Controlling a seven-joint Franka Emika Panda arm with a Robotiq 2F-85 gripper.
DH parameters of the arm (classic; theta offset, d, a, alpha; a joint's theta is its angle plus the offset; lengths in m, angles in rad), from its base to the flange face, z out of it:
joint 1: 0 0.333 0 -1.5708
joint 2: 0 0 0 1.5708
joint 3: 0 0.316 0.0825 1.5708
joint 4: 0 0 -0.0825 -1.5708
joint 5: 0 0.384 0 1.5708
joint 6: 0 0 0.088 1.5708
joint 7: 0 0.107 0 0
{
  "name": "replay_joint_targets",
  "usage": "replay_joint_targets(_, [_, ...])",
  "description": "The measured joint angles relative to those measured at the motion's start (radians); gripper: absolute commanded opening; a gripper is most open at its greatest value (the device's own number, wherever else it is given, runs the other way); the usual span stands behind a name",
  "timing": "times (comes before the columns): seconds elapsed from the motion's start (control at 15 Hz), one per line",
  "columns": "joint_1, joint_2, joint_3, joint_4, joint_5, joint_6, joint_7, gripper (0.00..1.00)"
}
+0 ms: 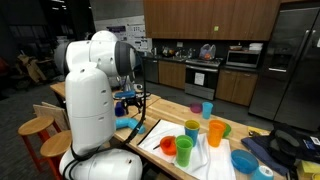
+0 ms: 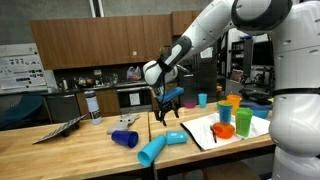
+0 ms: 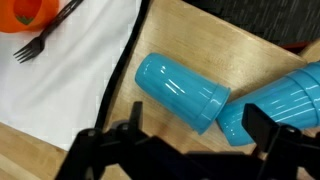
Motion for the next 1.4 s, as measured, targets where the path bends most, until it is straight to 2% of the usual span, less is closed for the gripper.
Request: replay_joint_targets(1.4, [0.000, 0.000, 0.000, 0.000, 0.000, 0.000, 0.000, 1.00])
